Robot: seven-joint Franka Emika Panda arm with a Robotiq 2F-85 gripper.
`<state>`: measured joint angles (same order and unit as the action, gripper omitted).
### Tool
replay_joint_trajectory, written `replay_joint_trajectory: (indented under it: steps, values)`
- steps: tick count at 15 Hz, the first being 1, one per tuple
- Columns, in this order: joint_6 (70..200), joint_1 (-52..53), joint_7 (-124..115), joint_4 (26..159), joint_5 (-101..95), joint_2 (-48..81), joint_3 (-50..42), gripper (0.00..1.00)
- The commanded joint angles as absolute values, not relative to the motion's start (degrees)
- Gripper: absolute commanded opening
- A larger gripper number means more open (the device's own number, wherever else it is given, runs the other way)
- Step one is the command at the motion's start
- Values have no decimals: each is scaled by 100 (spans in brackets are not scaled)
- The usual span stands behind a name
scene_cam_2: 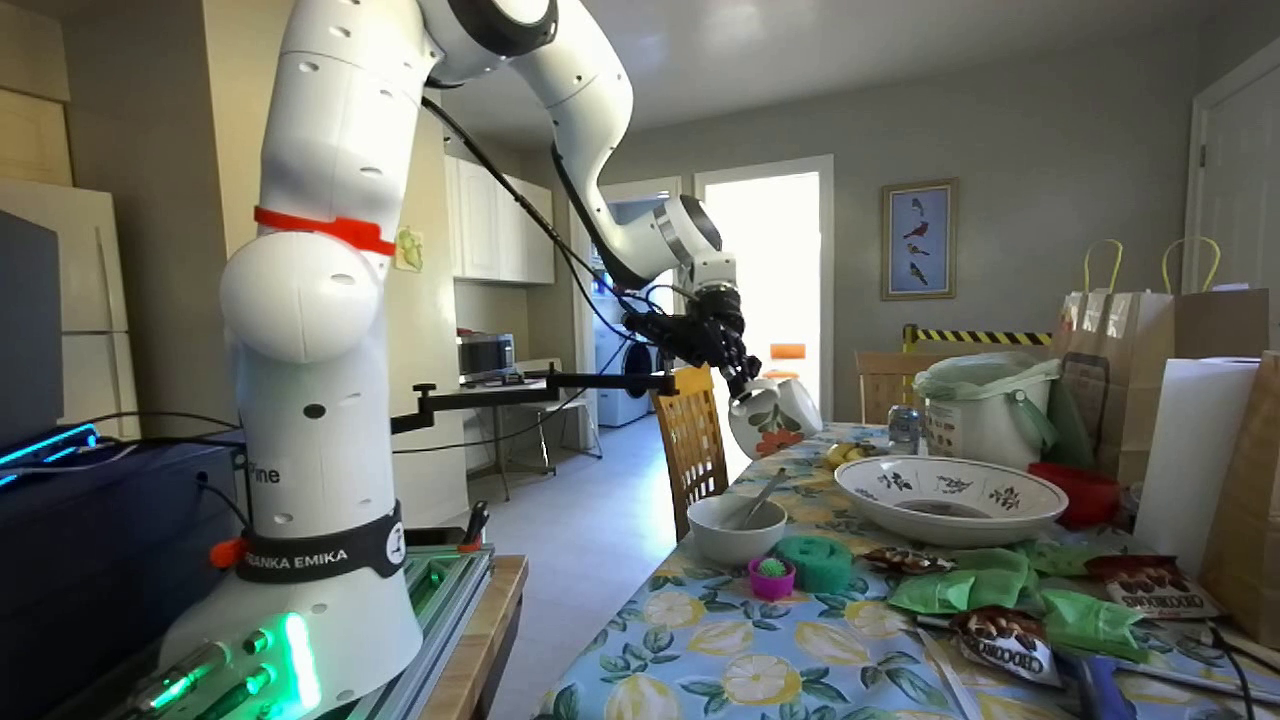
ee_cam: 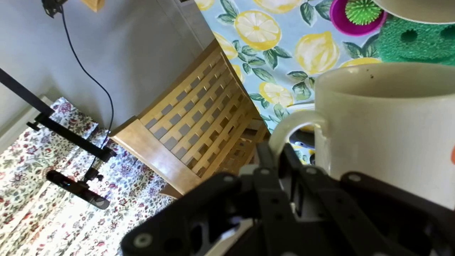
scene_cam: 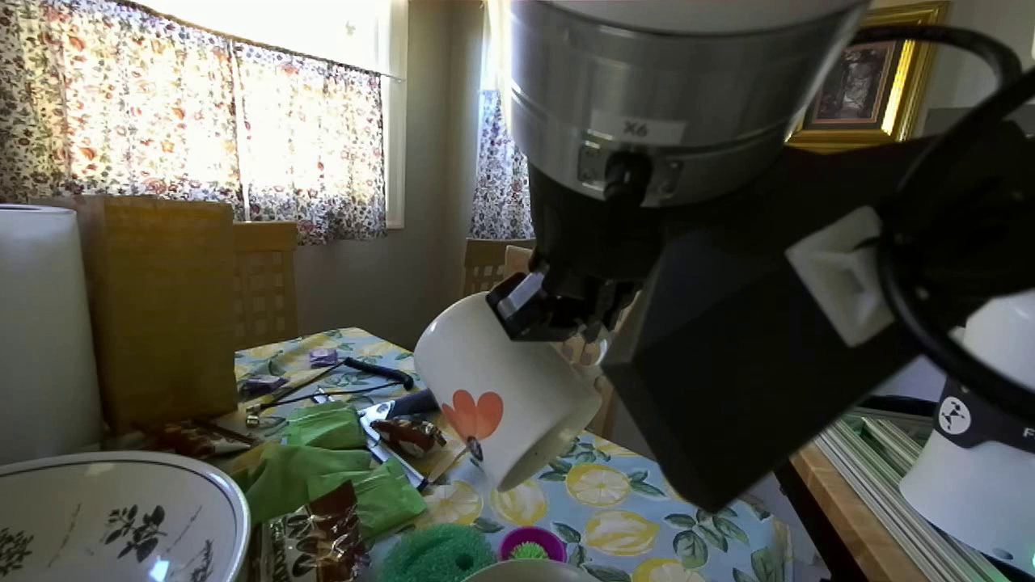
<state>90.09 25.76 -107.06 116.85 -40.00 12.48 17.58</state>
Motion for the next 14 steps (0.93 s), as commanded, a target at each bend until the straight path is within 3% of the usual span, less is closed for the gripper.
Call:
replay_joint_trajectory:
  steps: [1, 14]
  values:
    - [8933, 2615, -10911, 11485, -4137, 1328, 1797, 3]
    - [8921, 2626, -10907, 11464, -4136, 1298, 1813, 3]
